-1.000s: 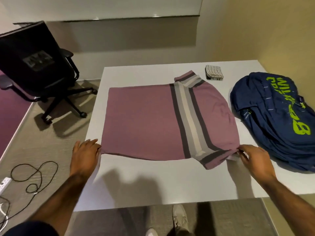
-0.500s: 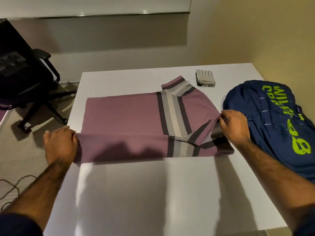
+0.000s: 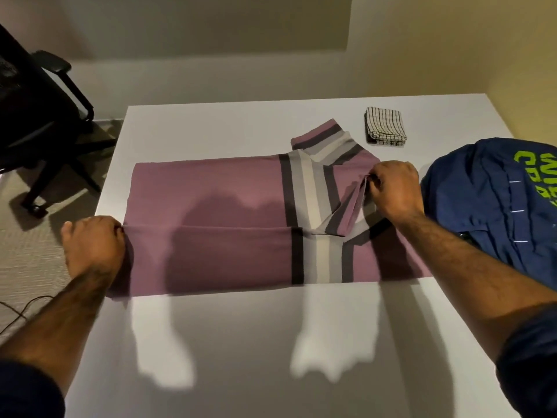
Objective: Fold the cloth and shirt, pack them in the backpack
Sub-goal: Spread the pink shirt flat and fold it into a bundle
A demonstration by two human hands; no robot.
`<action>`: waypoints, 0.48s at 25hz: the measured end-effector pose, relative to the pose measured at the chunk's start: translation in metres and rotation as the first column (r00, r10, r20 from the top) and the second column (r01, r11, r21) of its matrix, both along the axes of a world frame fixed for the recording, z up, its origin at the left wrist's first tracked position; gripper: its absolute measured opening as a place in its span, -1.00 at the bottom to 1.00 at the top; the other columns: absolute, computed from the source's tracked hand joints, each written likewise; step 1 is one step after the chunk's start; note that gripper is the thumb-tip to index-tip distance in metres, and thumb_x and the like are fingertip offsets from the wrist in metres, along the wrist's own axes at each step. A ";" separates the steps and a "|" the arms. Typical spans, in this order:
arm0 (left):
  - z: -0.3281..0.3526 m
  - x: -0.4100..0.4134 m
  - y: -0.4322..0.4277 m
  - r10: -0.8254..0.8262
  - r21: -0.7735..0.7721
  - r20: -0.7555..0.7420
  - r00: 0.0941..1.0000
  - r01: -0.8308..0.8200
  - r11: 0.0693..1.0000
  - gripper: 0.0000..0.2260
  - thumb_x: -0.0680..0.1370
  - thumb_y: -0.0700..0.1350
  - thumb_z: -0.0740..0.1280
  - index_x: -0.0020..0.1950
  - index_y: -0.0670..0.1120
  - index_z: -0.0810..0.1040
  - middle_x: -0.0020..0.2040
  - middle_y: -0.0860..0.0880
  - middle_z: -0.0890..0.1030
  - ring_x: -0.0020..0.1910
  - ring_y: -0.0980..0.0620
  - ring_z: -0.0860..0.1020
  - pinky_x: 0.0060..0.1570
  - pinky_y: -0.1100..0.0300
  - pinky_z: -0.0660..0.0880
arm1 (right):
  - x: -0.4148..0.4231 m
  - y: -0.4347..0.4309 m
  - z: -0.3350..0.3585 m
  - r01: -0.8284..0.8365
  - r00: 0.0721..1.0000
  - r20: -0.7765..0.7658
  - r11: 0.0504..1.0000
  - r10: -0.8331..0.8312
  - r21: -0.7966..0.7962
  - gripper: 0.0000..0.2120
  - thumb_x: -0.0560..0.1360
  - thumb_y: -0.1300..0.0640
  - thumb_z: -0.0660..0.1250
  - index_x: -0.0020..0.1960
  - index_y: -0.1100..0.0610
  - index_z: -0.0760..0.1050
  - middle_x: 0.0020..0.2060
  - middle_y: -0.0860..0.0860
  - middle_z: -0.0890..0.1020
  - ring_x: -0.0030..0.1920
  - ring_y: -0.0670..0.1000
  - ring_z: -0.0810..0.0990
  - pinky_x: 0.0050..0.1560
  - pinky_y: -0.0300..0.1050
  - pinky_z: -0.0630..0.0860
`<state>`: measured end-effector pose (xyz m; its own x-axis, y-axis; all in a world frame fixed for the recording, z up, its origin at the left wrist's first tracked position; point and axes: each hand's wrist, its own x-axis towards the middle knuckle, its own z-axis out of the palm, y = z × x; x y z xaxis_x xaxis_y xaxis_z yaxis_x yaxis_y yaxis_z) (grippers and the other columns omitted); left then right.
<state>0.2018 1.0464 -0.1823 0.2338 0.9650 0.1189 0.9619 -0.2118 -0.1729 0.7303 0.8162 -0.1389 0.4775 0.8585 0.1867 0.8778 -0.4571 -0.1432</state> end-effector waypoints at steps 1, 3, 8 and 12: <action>-0.004 0.002 -0.002 0.022 -0.014 0.034 0.999 -0.021 1.000 -0.91 0.54 -0.20 0.40 -0.03 -0.18 0.69 -0.14 -0.29 0.65 -0.08 -0.32 0.58 0.16 -0.19 0.40 | 0.002 0.003 -0.006 0.014 1.000 0.000 1.000 -0.014 0.000 -0.94 0.54 0.18 0.33 -0.06 0.12 0.58 -0.16 0.06 0.63 -0.05 0.15 0.57 0.23 0.15 0.42; -0.012 0.004 -0.009 0.075 -0.048 0.136 0.988 -0.069 0.996 -0.79 0.56 -0.19 0.38 0.17 -0.22 0.63 0.05 -0.32 0.65 0.06 -0.36 0.58 0.18 -0.23 0.40 | -0.002 0.002 -0.022 0.116 0.993 0.011 0.993 -0.116 -0.012 -0.80 0.58 0.11 0.29 0.17 0.14 0.54 0.05 0.12 0.63 0.11 0.18 0.56 0.31 0.21 0.37; -0.031 0.019 -0.046 -0.091 -0.202 0.245 0.965 0.143 0.969 -0.58 0.68 -0.03 0.20 0.53 -0.12 0.36 0.55 -0.20 0.36 0.51 -0.23 0.34 0.53 -0.23 0.19 | -0.048 -0.027 -0.053 0.230 0.969 -0.085 0.972 -0.234 -0.050 -0.54 0.60 0.03 0.26 0.44 0.13 0.26 0.37 0.19 0.42 0.38 0.24 0.38 0.45 0.36 0.25; -0.054 0.048 -0.089 -0.224 -0.286 0.337 0.915 0.326 0.901 -0.47 0.71 0.11 0.07 0.63 -0.09 0.24 0.65 -0.12 0.19 0.61 -0.16 0.17 0.58 -0.10 0.05 | -0.129 -0.054 -0.066 0.205 0.957 -0.194 0.976 -0.216 -0.076 -0.36 0.65 -0.12 0.14 0.60 0.19 0.10 0.58 0.19 0.19 0.59 0.22 0.12 0.58 0.25 0.03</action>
<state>0.2500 0.9576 -0.2362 0.4996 0.8615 -0.0906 0.8522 -0.4701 0.2295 0.6015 0.7618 -0.2052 0.6710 0.7410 0.0246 0.7171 -0.6402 -0.2753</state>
